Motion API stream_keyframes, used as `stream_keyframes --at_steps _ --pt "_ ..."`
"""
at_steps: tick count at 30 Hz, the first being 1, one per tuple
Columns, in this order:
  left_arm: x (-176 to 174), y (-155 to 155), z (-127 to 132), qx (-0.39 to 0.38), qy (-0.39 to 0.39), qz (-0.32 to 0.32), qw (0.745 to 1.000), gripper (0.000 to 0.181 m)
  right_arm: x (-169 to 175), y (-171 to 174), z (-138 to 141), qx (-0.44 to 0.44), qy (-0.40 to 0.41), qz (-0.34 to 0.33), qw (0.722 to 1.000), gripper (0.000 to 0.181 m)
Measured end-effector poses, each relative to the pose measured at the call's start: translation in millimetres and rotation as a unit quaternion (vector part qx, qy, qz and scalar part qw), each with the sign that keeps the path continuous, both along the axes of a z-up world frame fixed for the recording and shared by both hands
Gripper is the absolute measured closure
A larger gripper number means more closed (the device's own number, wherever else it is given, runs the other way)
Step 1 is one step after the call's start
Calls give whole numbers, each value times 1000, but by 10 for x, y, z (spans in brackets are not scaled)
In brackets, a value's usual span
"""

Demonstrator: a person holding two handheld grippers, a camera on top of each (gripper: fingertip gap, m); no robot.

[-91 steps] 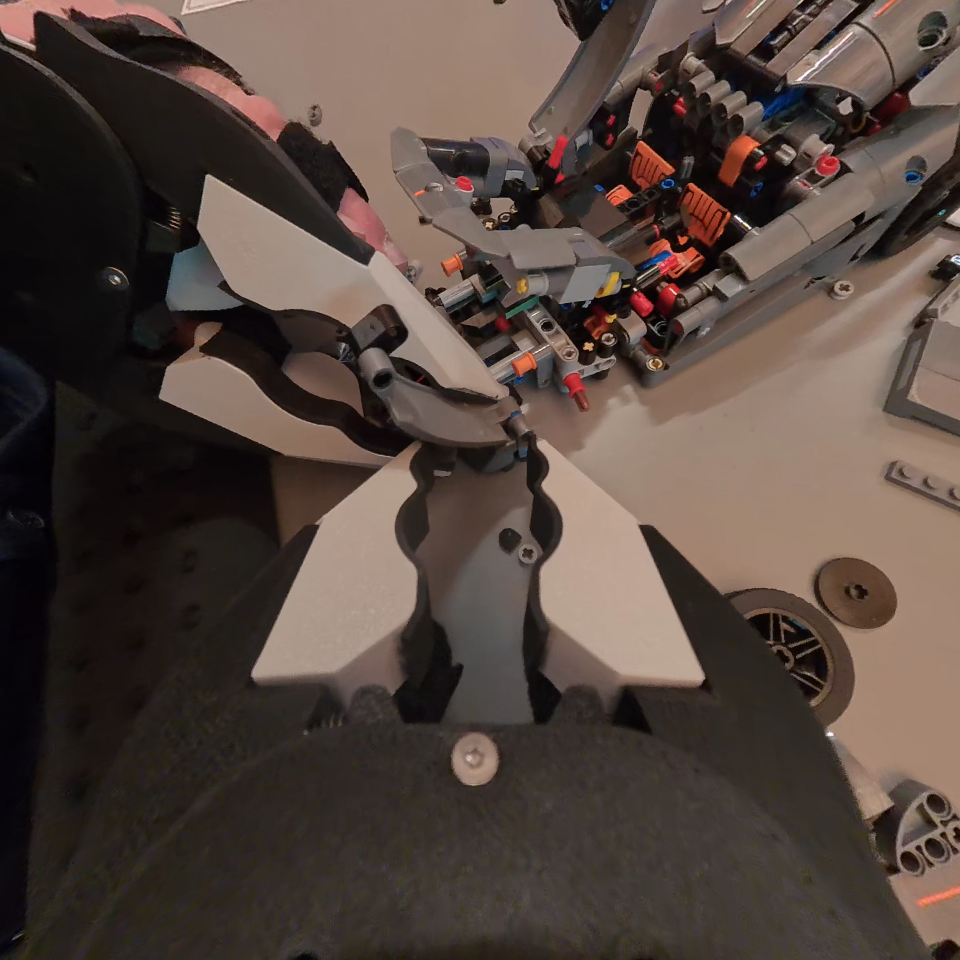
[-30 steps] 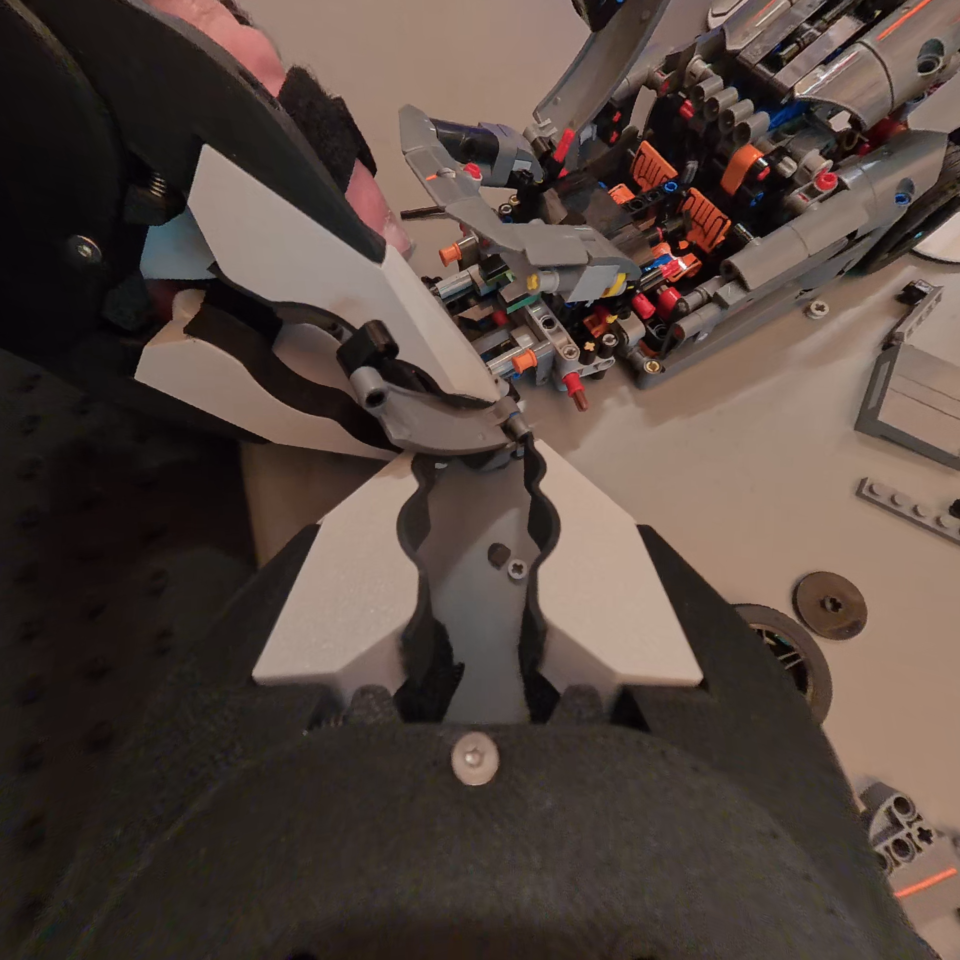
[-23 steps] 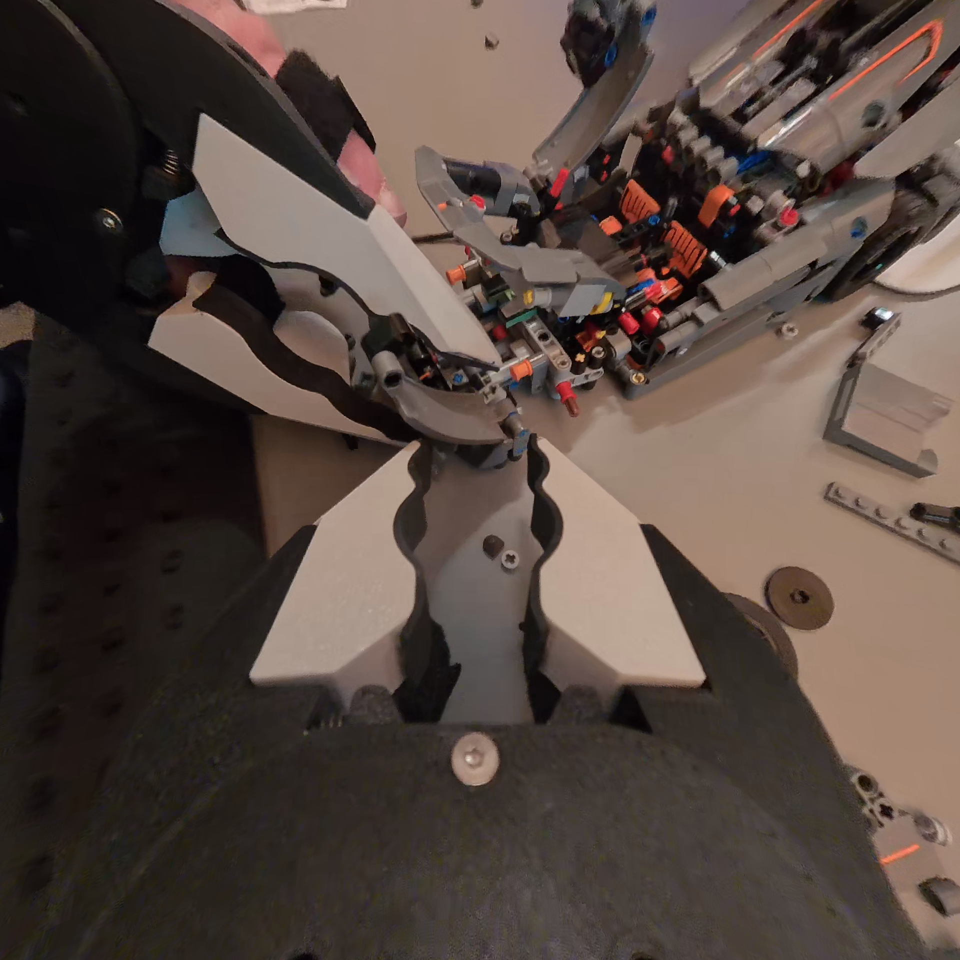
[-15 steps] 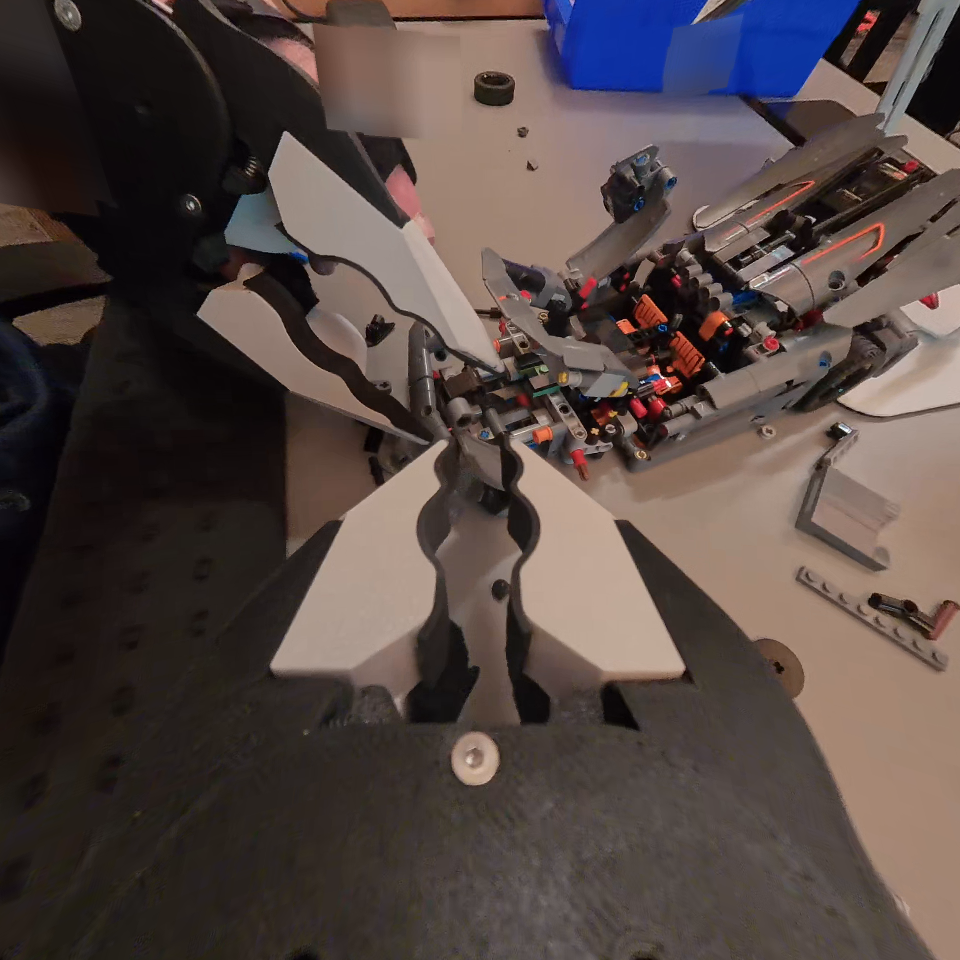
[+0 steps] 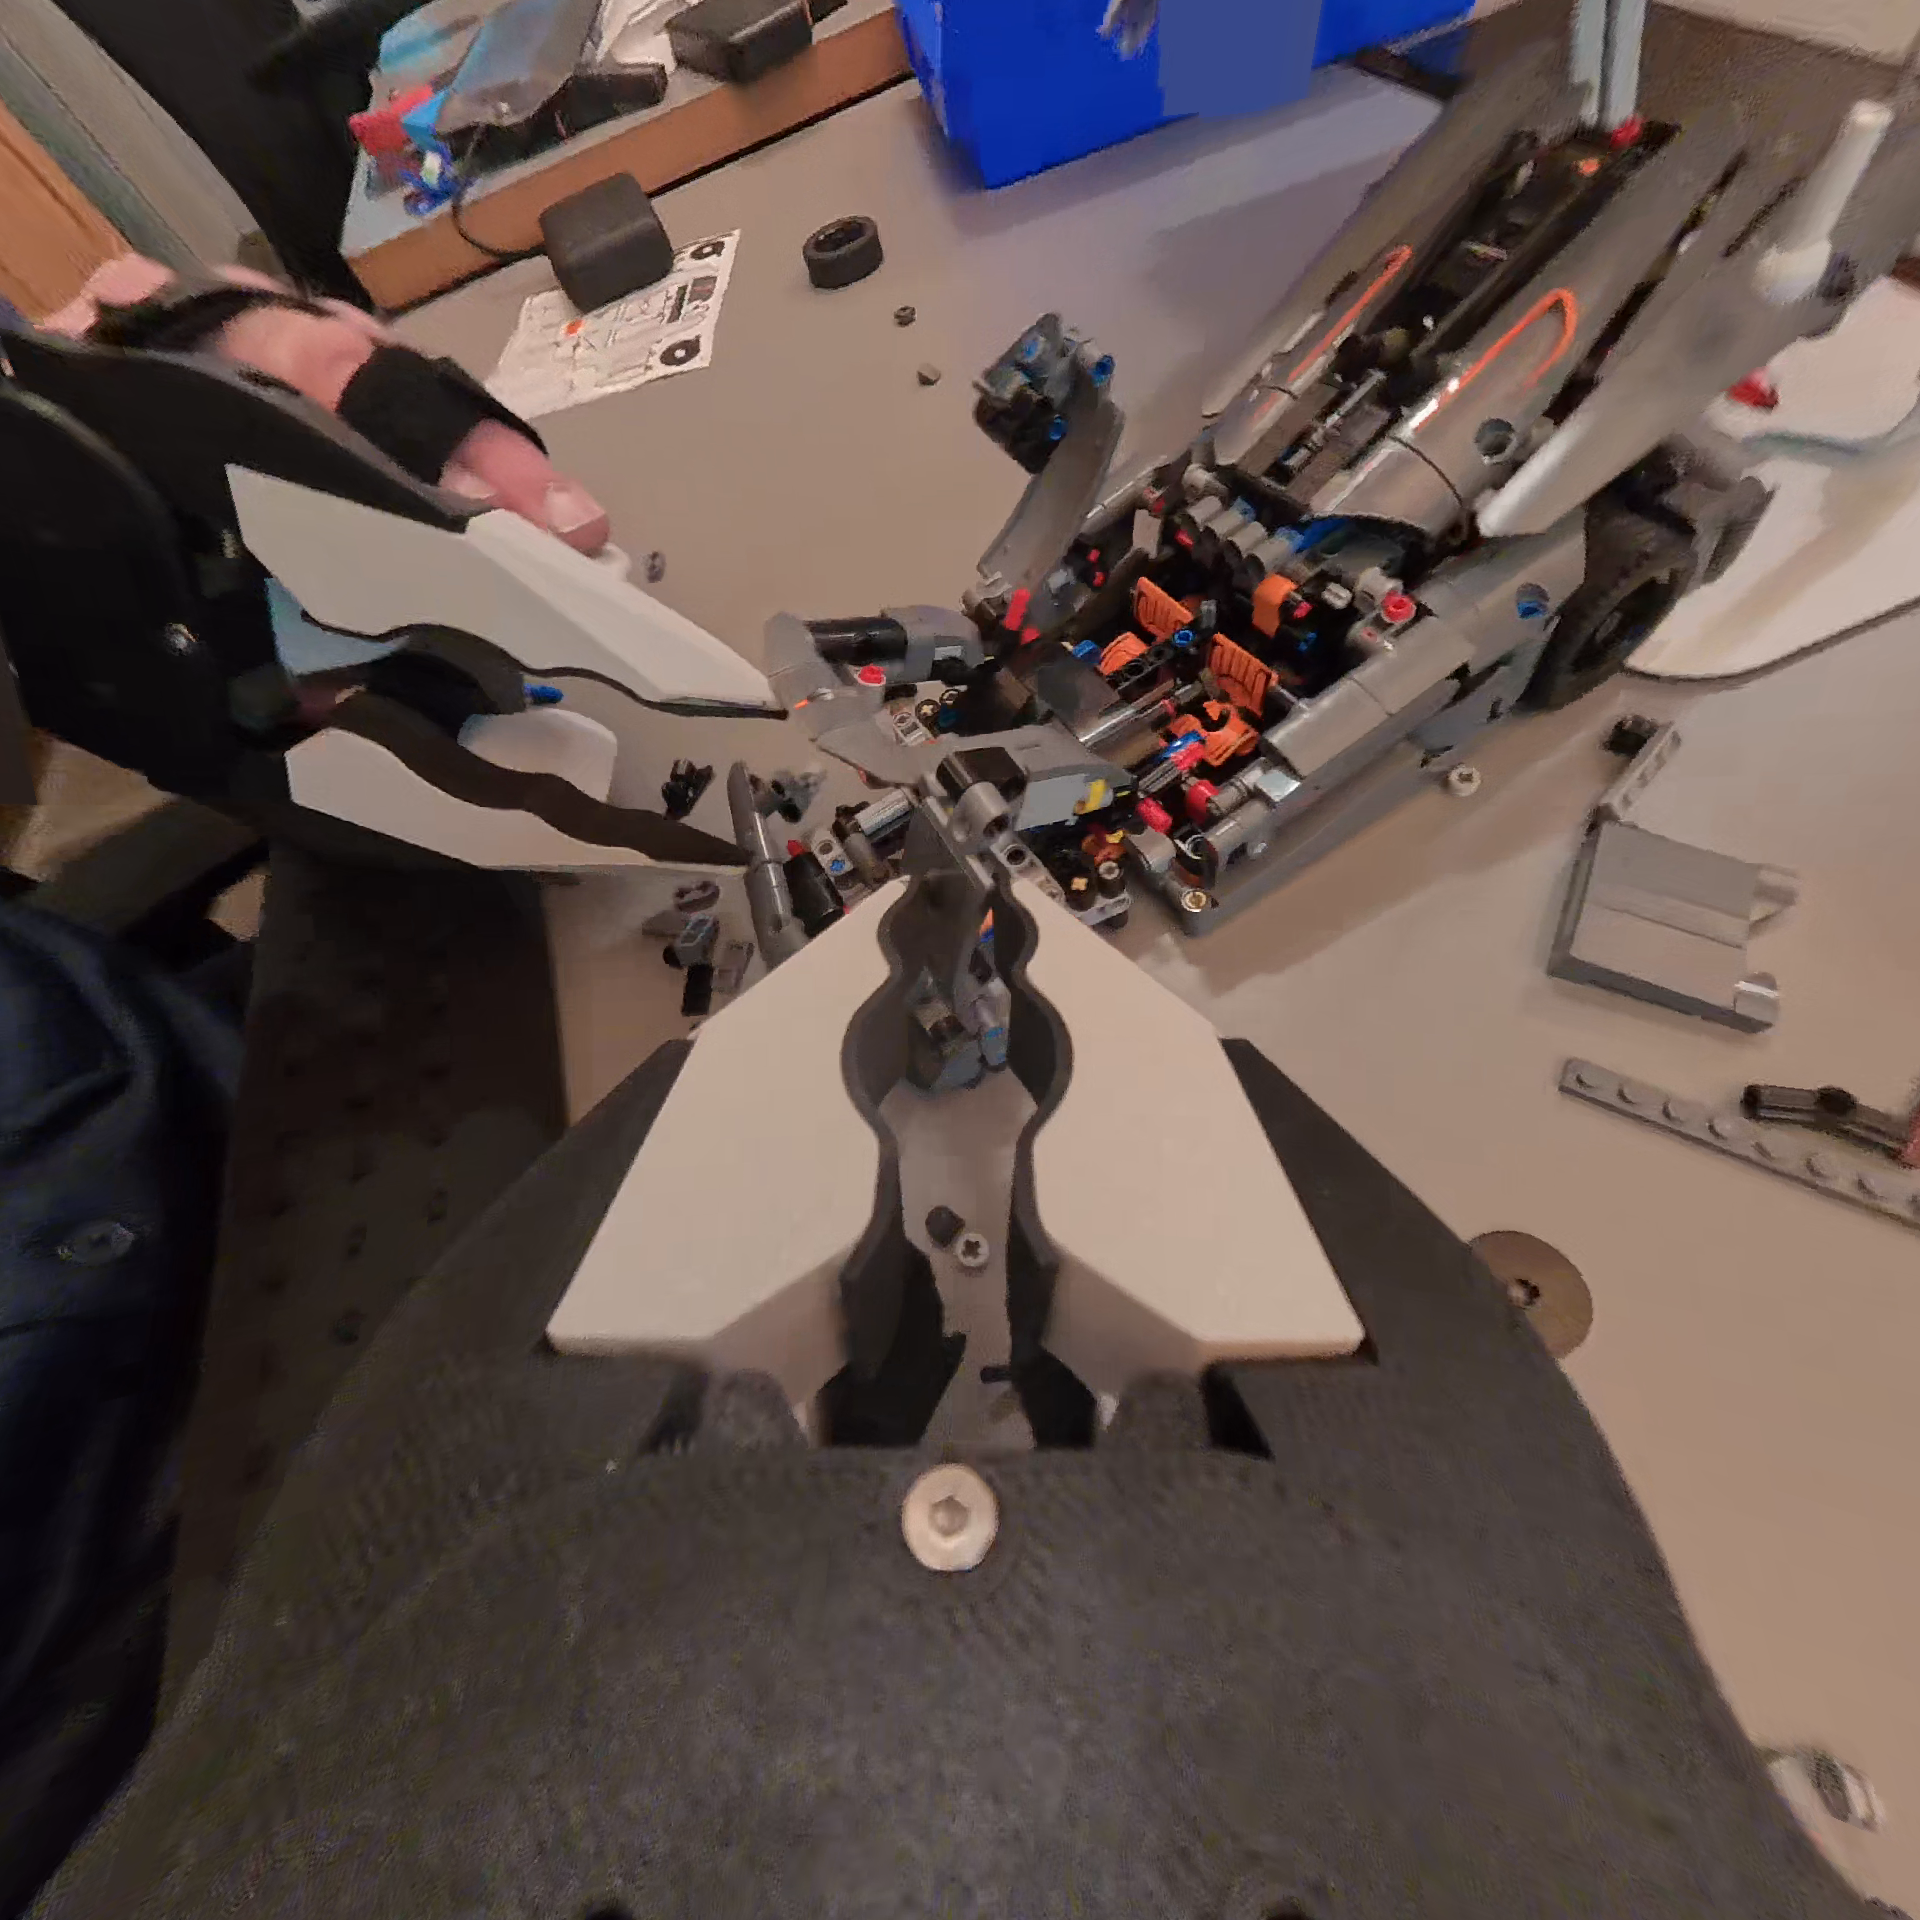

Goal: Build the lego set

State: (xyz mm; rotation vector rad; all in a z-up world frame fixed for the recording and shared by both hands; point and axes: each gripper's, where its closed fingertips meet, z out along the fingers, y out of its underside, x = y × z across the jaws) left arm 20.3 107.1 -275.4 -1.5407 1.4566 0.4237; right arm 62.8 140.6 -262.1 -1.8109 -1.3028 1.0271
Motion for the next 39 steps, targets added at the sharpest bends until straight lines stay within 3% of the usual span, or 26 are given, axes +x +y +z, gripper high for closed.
stream_keyframes --at_steps 5,13,20,24,27,31,35,39 --pt "-32 56 21 -2 -6 3 1000 147 14 180 -32 -117 16 -4 993 172" --pt "-35 27 144 8 -11 -22 1000 144 -20 380 -179 -215 -6 -5 977 170" --pt "-118 104 152 5 -8 -14 1000 141 -34 449 -249 -245 -9 -7 970 172" --pt "-166 203 141 -11 -7 -12 1000 139 -41 472 -247 -251 -4 -10 968 157" --pt "-199 272 96 -36 -6 -14 999 134 -80 415 -212 -269 8 14 963 156" --pt "-83 239 14 -123 -45 -37 991 121 -146 410 -200 -268 5 32 963 176" --pt "-66 373 58 -147 -57 -38 987 111 -159 429 -217 -268 4 30 963 176" --pt "-129 470 -88 -204 -55 -23 977 103 -127 442 -216 -282 15 24 959 177"
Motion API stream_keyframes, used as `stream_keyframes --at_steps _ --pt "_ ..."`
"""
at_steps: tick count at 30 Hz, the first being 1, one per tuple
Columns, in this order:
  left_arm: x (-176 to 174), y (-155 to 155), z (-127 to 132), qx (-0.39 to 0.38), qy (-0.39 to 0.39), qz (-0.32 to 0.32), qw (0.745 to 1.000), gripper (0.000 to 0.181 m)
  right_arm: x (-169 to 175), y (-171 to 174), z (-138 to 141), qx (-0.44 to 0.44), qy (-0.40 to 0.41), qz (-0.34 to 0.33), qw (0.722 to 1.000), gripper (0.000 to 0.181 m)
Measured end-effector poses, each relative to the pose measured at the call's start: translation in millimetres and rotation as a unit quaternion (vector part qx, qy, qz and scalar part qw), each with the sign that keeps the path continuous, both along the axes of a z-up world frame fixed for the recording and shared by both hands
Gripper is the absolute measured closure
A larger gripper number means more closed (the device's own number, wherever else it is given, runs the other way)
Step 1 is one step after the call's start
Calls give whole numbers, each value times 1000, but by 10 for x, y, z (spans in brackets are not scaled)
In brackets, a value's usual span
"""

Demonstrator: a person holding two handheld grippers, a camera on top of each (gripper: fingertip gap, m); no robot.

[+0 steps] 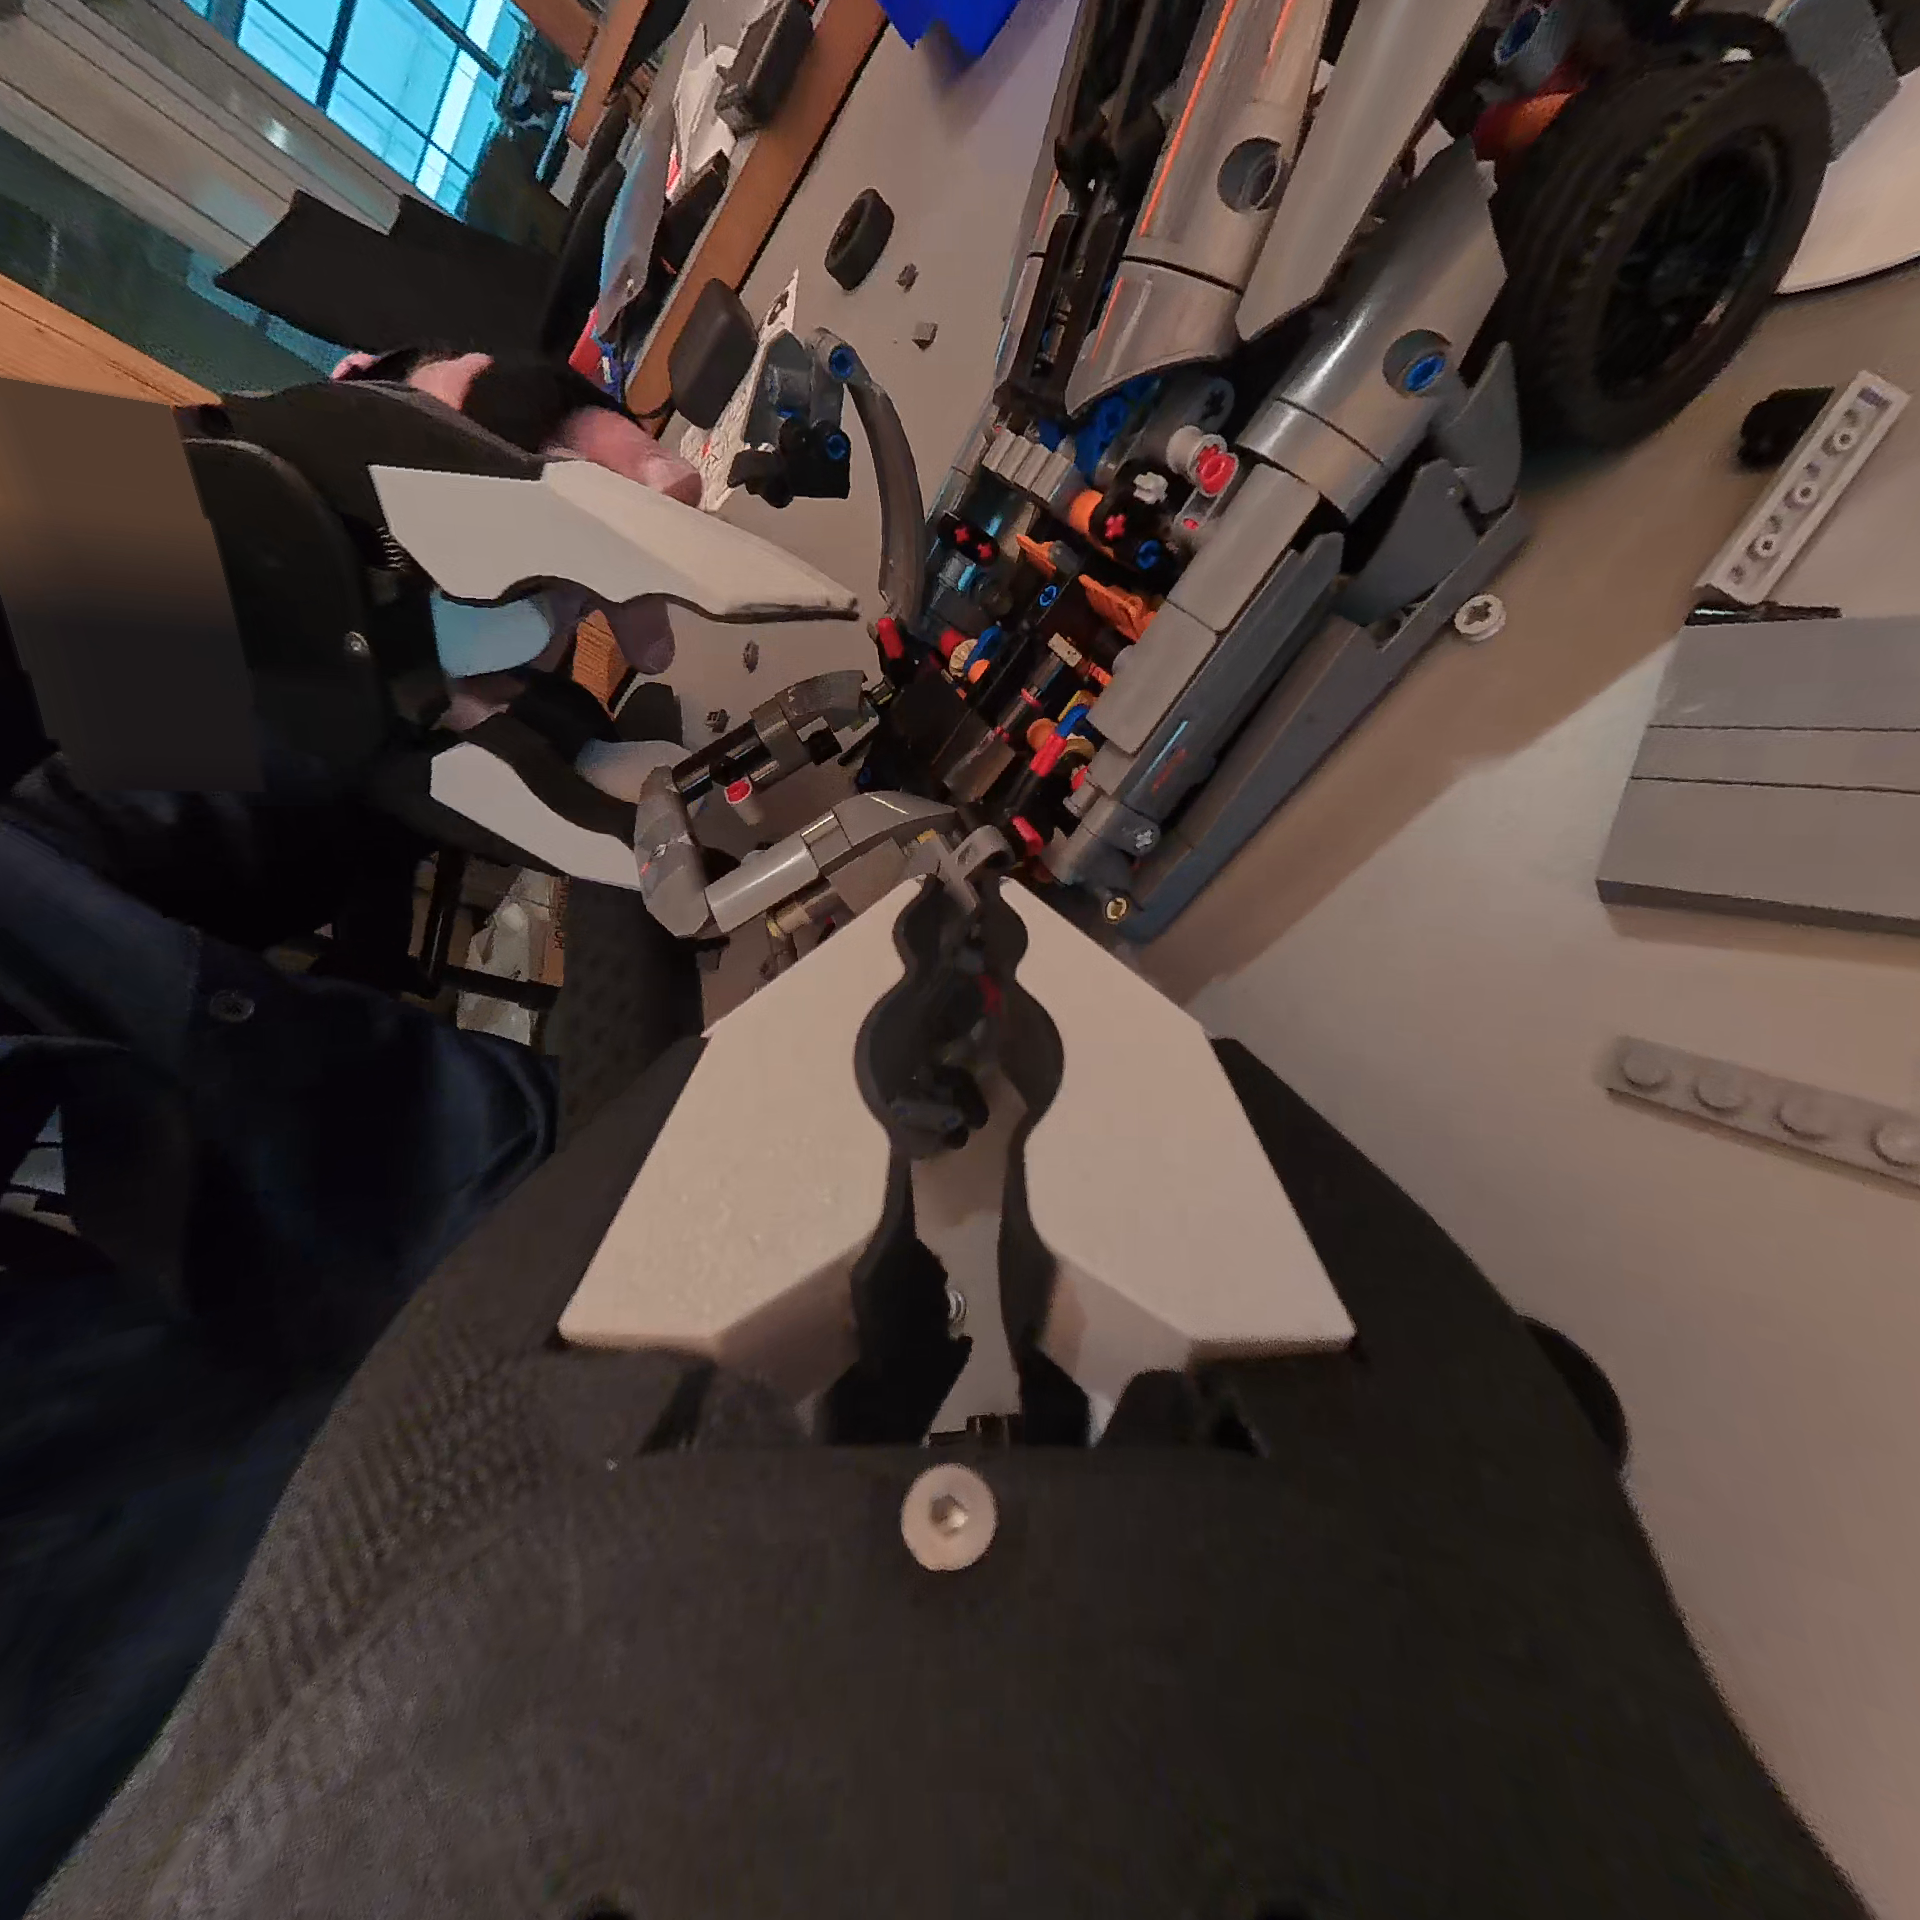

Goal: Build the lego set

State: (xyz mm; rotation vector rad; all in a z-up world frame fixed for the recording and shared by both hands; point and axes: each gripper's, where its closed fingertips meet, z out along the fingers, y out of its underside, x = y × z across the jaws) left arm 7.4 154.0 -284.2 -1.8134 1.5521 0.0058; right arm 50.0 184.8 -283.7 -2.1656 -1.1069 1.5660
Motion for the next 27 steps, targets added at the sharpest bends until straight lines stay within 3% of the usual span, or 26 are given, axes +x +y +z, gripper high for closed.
stream_keyframes --at_steps 4,10,27 --pt "68 -50 -177 -64 -5 -5 998 106 29 26 -16 -15 -4 -11 1000 177" --pt "-32 110 -284 -40 29 19 999 107 73 57 -39 -32 -6 -19 999 177" --pt "11 79 -313 -59 -20 4 998 114 56 94 -70 -48 -3 -15 999 176"
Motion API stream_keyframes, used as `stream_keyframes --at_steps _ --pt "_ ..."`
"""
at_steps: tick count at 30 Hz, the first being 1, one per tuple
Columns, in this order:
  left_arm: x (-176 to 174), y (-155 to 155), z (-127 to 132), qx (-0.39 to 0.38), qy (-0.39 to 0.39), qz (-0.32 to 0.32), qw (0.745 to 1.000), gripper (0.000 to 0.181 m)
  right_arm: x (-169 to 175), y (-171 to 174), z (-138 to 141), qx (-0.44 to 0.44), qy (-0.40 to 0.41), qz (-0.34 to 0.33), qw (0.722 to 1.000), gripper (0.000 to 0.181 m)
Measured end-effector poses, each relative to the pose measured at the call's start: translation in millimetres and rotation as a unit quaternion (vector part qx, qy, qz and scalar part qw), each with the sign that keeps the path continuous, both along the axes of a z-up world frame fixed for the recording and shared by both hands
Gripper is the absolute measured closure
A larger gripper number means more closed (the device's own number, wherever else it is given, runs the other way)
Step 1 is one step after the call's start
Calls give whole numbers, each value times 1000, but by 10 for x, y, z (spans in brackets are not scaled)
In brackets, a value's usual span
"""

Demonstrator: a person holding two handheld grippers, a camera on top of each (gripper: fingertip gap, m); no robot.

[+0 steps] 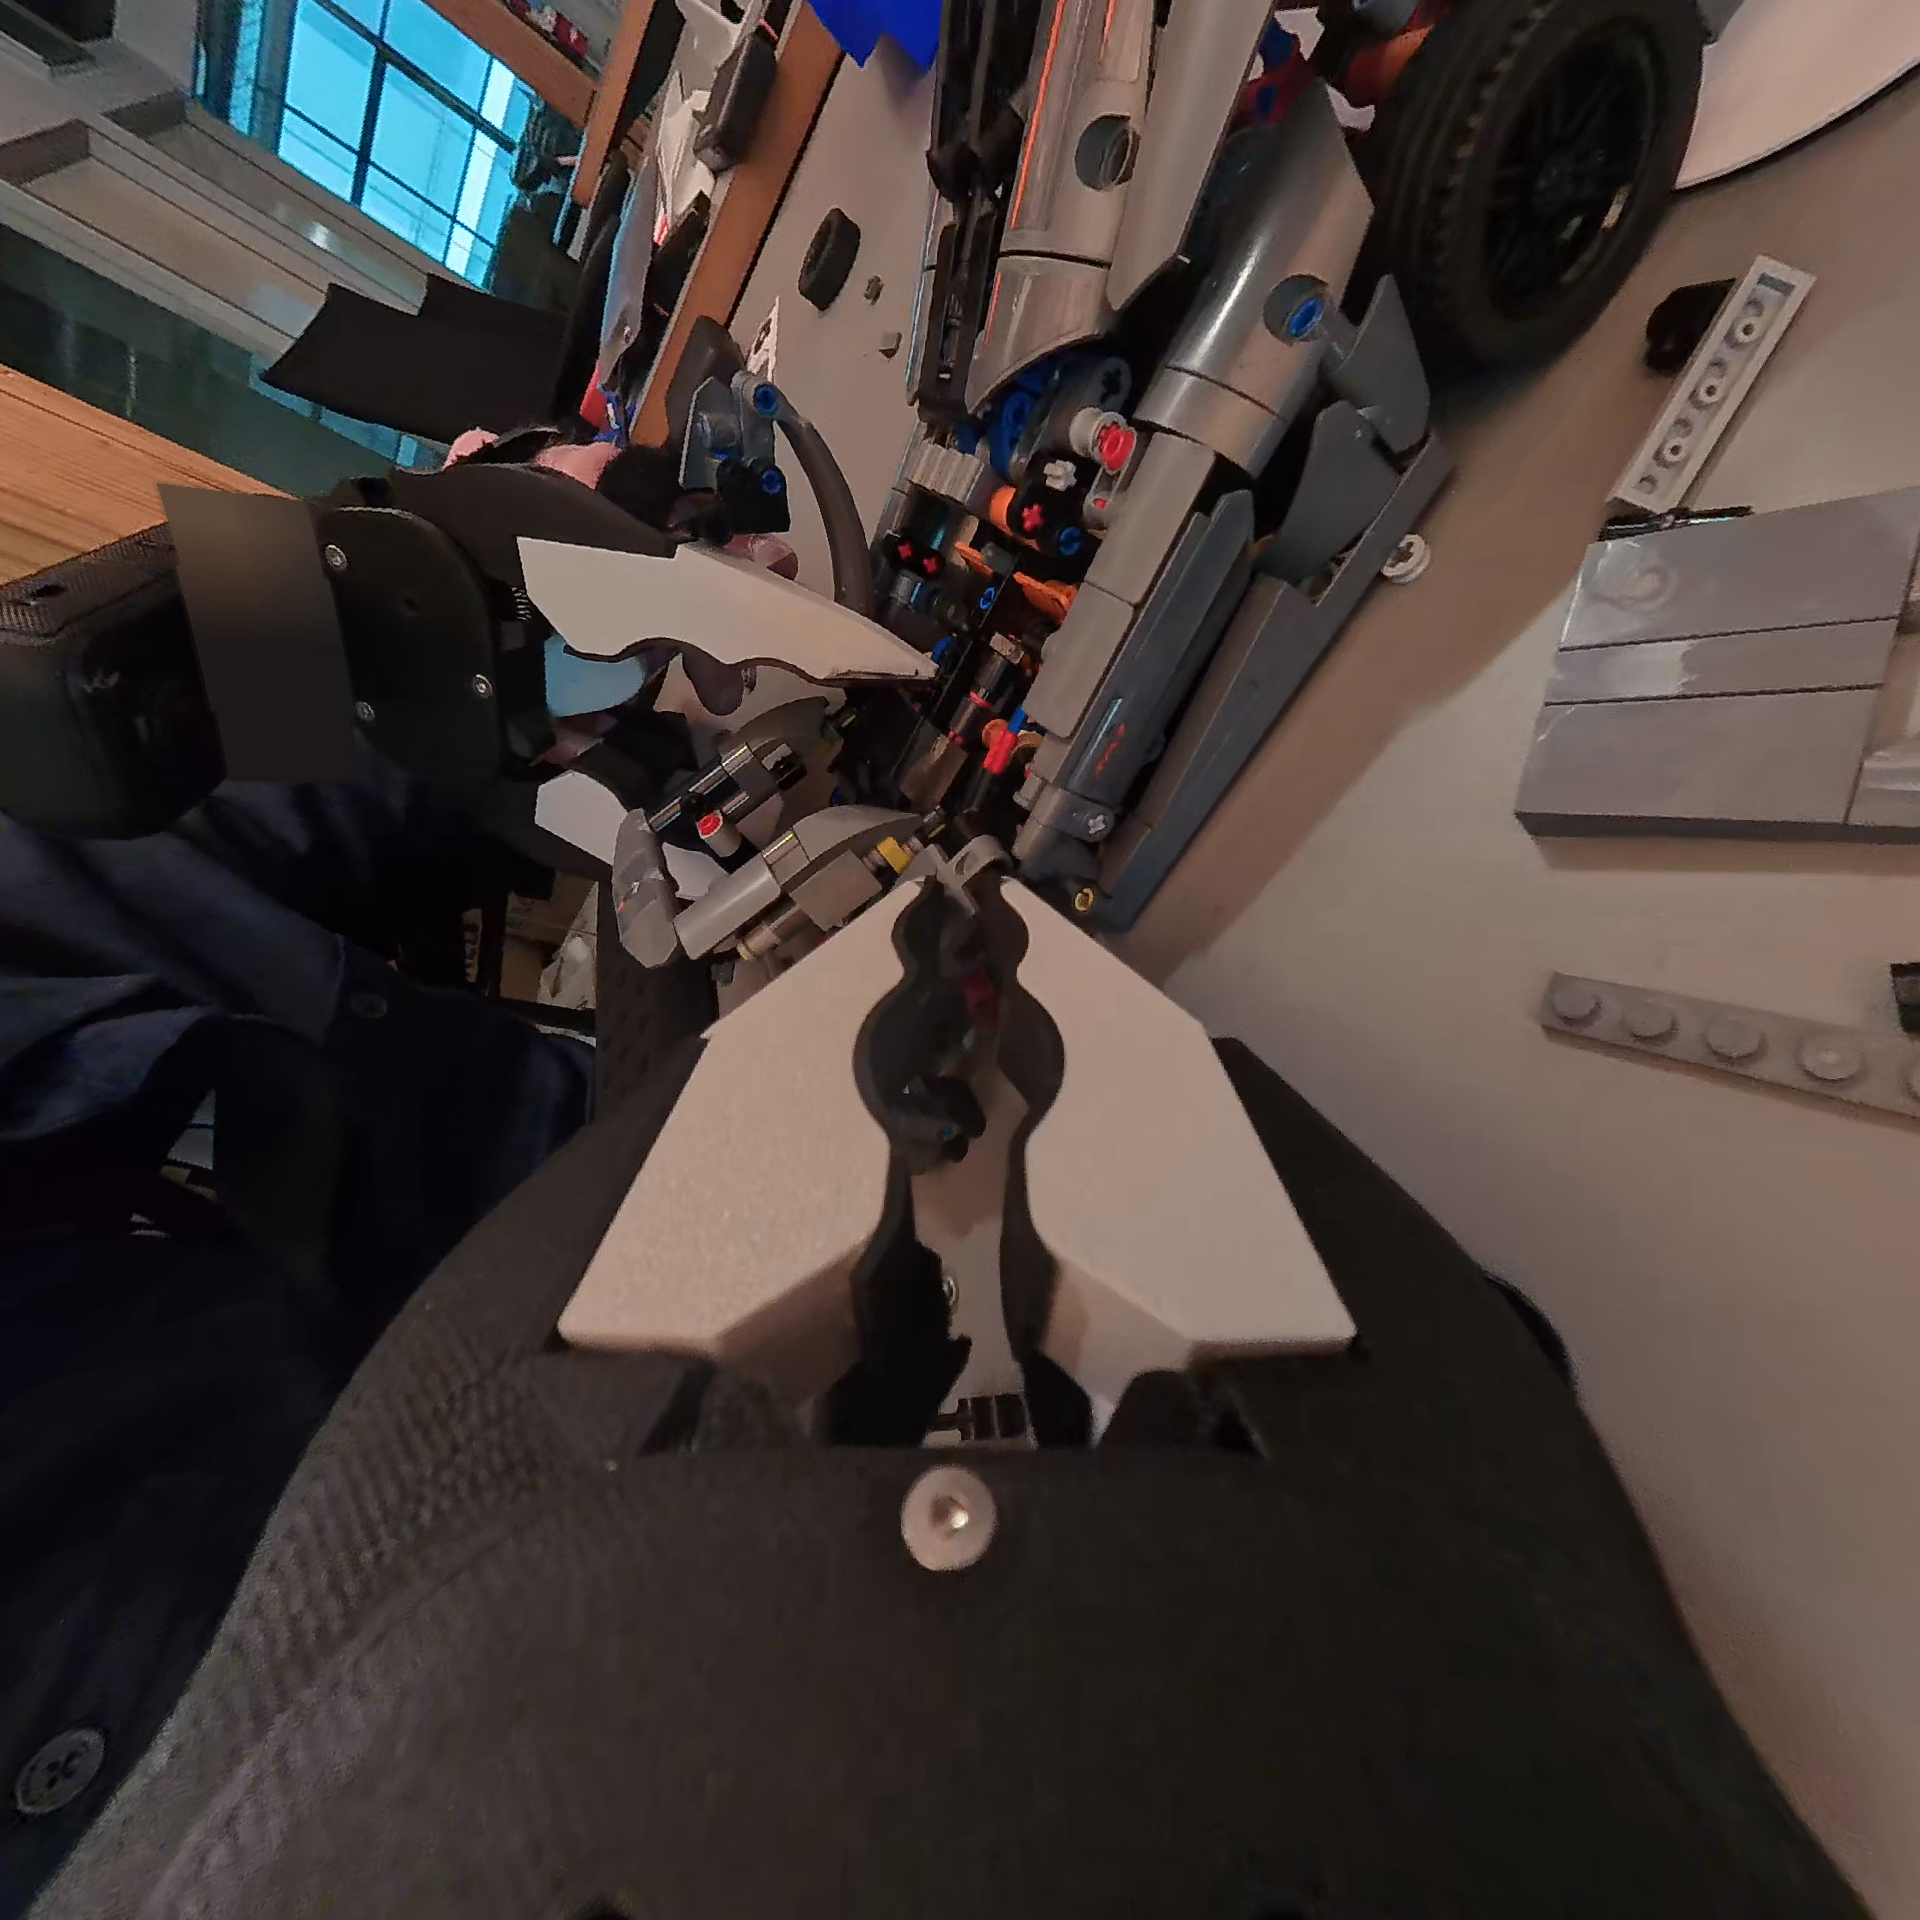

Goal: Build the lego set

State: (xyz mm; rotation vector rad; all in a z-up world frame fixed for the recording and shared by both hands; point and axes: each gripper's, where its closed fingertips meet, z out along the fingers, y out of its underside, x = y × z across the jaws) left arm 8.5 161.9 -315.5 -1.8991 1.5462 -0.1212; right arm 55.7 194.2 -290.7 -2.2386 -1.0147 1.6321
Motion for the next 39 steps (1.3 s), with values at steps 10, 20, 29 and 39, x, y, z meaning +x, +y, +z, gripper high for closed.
stream_keyframes --at_steps 10,20,29,39 --pt "8 3 0 -1 -14 -5 1000 114 -28 21 -6 9 -4 0 1000 173" --pt "16 3 1 0 -38 -5 999 115 -73 13 -8 -11 3 -3 1000 172" --pt "27 23 8 13 -51 -4 999 120 -70 15 -11 -32 7 6 999 172" --pt "48 8 12 17 -55 -9 998 120 -9 -28 36 -36 12 10 999 155"
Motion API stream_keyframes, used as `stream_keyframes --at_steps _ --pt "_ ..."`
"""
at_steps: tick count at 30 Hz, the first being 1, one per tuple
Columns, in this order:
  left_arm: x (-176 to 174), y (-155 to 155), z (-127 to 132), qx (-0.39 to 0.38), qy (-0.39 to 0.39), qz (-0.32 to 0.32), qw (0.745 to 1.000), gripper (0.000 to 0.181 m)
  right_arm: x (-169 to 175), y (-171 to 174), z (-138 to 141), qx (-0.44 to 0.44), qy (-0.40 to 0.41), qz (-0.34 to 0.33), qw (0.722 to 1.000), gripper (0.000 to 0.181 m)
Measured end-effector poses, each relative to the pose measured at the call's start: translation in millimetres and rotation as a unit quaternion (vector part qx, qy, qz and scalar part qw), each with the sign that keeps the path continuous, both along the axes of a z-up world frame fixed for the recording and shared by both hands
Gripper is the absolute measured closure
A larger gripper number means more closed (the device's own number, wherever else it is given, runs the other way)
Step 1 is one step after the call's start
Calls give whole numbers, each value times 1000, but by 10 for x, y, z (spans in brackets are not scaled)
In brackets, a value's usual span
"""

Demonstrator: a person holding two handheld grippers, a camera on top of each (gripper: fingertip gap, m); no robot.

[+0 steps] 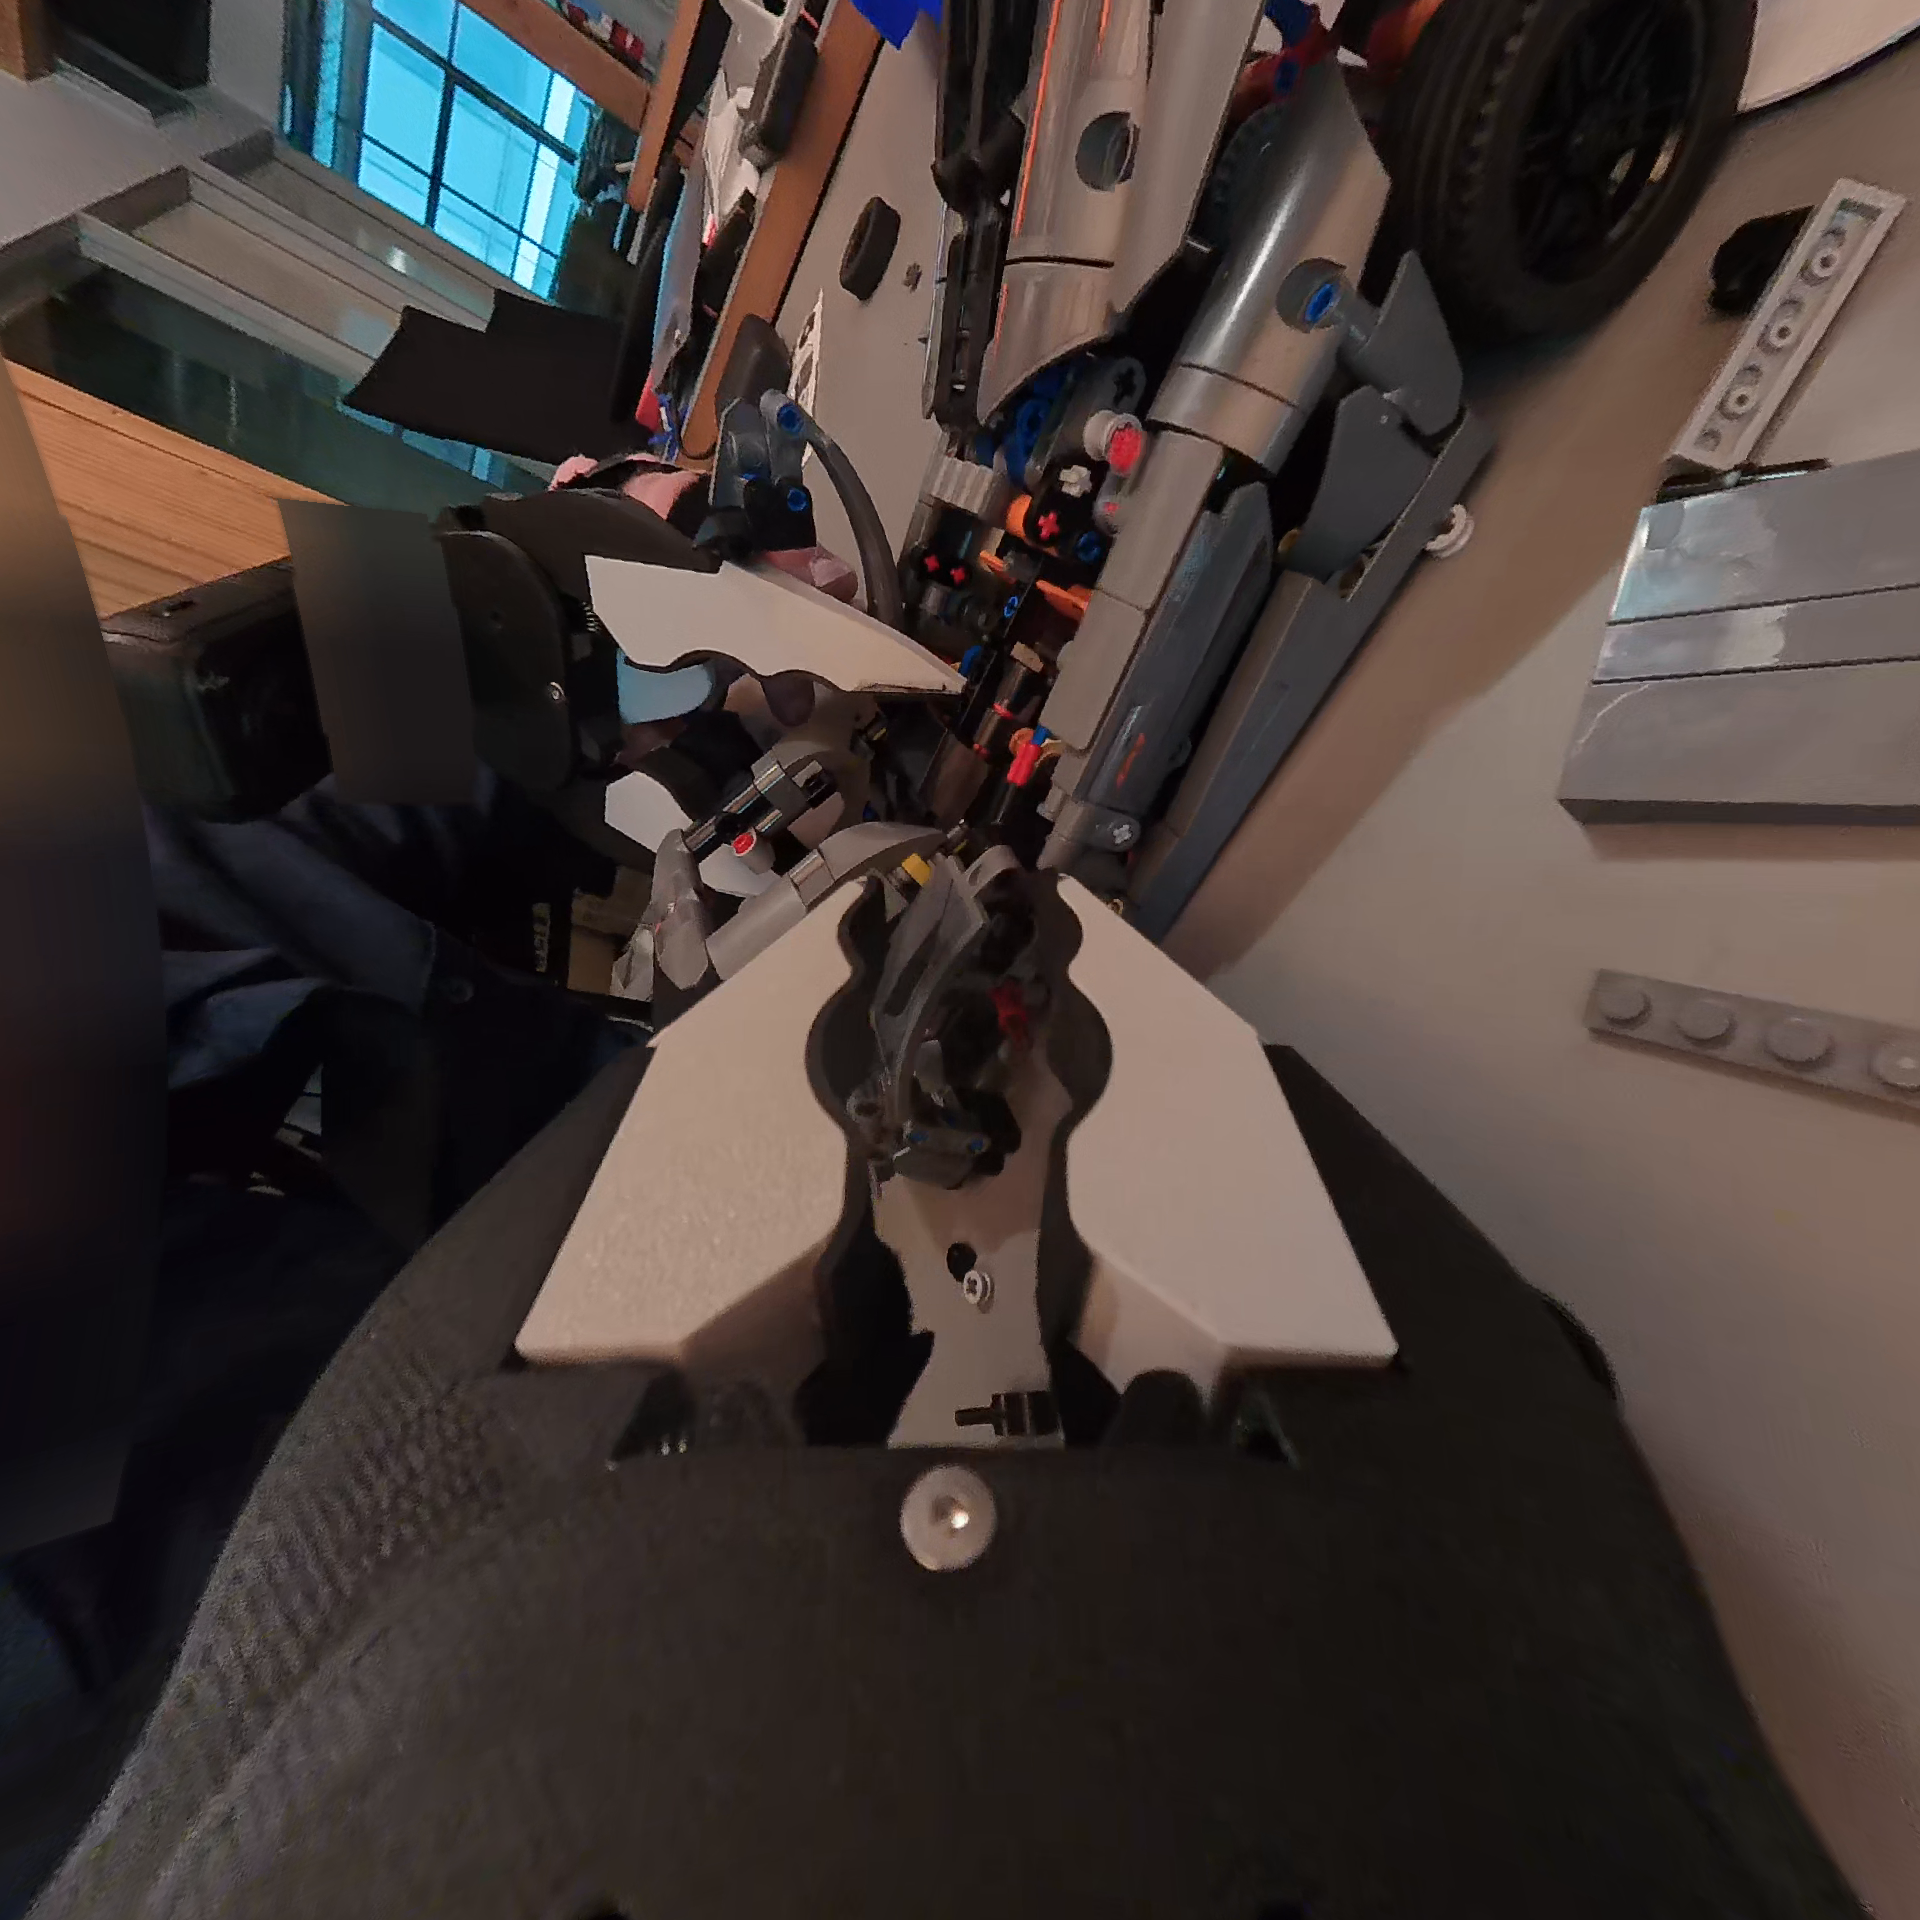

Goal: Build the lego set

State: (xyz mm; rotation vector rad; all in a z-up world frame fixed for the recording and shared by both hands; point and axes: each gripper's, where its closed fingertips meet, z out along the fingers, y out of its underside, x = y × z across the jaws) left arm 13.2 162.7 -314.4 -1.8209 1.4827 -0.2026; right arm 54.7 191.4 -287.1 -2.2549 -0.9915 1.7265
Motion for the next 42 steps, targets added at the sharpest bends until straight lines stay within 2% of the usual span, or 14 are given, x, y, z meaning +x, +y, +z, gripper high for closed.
stream_keyframes --at_steps 5,8,12,17,21,42 --pt "25 -37 1 -1 -3 -4 1000 120 37 -11 -52 -5 -18 -6 1000 156" --pt "59 -77 2 1 -1 -6 1000 120 68 -73 -64 3 -30 4 1000 145" --pt "70 -89 4 4 -3 -8 1000 120 53 -109 -70 -7 -25 -4 1000 157" --pt "81 -96 5 7 -3 -7 1000 120 21 -149 -34 -11 -11 -4 1000 158" --pt "83 -98 4 7 -5 -7 1000 120 20 -124 -63 -15 -14 -17 1000 167" --pt "84 -101 2 4 -15 -6 1000 120 -35 -135 -52 -33 1 -6 999 169"
